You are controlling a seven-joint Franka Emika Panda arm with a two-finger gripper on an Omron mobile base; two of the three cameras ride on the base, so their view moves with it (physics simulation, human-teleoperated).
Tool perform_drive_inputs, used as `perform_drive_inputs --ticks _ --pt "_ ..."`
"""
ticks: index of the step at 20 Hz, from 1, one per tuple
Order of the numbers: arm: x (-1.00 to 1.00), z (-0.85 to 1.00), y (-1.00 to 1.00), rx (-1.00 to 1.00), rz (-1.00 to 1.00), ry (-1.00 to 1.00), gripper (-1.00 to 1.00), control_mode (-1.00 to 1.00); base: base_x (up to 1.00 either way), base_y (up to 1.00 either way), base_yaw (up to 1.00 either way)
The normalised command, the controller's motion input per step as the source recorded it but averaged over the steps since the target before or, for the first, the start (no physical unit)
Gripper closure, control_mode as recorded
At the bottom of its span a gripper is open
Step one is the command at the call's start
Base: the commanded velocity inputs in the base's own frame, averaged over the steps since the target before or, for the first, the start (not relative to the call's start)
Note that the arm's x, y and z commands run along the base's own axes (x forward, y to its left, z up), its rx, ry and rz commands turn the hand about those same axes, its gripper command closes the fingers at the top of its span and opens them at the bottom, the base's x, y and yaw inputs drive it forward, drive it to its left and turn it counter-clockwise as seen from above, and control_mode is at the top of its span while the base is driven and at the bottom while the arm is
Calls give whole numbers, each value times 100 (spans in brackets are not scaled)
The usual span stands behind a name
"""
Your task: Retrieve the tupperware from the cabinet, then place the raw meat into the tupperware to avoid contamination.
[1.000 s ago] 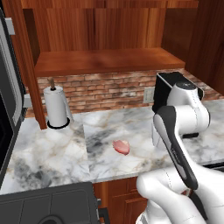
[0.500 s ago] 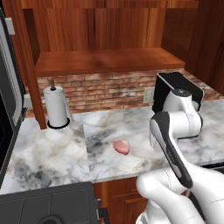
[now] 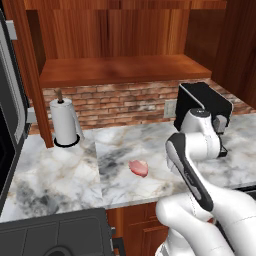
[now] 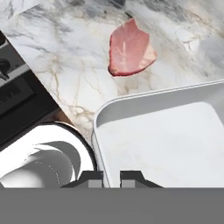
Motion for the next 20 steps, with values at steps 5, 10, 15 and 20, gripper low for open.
perform_drive_inputs --ticks 5,10,15,20 --pt "22 -15 0 0 0 -1 100 -100 0 0 0" --pt "19 -13 -4 0 0 -1 100 -100 0 0 0" --pt "17 -17 -3 0 0 0 100 -100 0 0 0" --pt "19 -21 0 -1 0 0 100 -100 0 0 0"
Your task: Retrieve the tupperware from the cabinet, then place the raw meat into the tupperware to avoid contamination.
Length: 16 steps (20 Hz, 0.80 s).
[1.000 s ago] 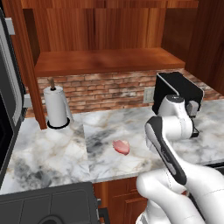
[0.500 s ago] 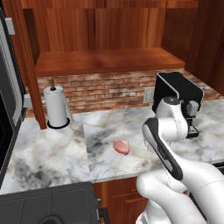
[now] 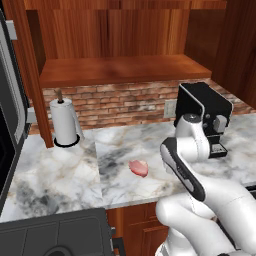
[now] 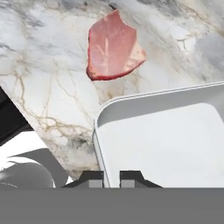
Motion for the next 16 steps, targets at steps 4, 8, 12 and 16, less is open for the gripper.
perform_drive_inputs --ticks 4,8,12,16 --pt "23 -21 0 0 0 0 100 -100 0 0 0" --pt "24 -12 0 0 0 0 100 -100 0 0 0" --pt "22 -10 0 0 0 0 100 -100 0 0 0" --pt "22 -12 0 0 1 0 100 -100 0 0 0"
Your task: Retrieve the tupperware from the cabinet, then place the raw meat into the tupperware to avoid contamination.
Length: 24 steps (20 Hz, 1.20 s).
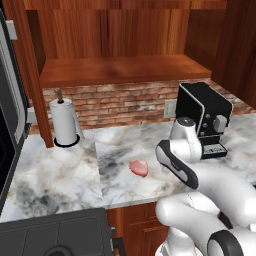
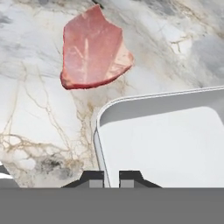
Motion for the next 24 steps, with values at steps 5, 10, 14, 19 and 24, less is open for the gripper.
perform_drive_inputs --ticks 5,10,14,19,24 --pt "20 -14 0 0 0 0 100 -100 0 0 0" --pt "17 -16 0 0 1 0 100 -100 0 0 0" --pt "14 -16 0 0 1 0 100 -100 0 0 0" --pt "12 -17 0 0 1 0 100 -100 0 0 0" --pt "11 -16 0 0 1 0 100 -100 0 0 0"
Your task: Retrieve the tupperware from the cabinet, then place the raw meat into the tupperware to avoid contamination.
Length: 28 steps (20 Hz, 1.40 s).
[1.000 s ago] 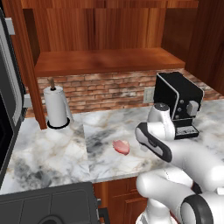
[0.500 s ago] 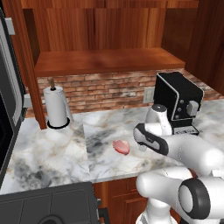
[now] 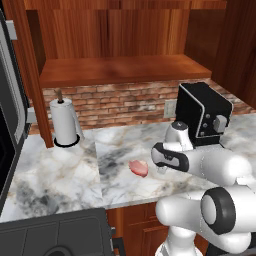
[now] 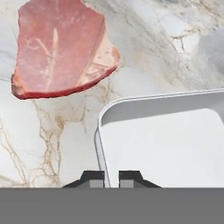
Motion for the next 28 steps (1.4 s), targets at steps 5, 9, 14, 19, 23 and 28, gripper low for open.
perform_drive_inputs --ticks 5,9,14,19,23,28 --pt "11 -14 0 0 1 0 100 -100 0 0 0" --pt "9 -13 0 0 1 0 100 -100 0 0 0" --pt "8 -13 0 0 1 0 100 -100 0 0 0" --pt "6 -9 -1 0 1 0 -100 -100 0 0 0" --pt "0 -1 -6 0 0 0 -100 -100 0 0 0" --pt "0 0 -7 0 0 0 -100 -100 0 0 0"
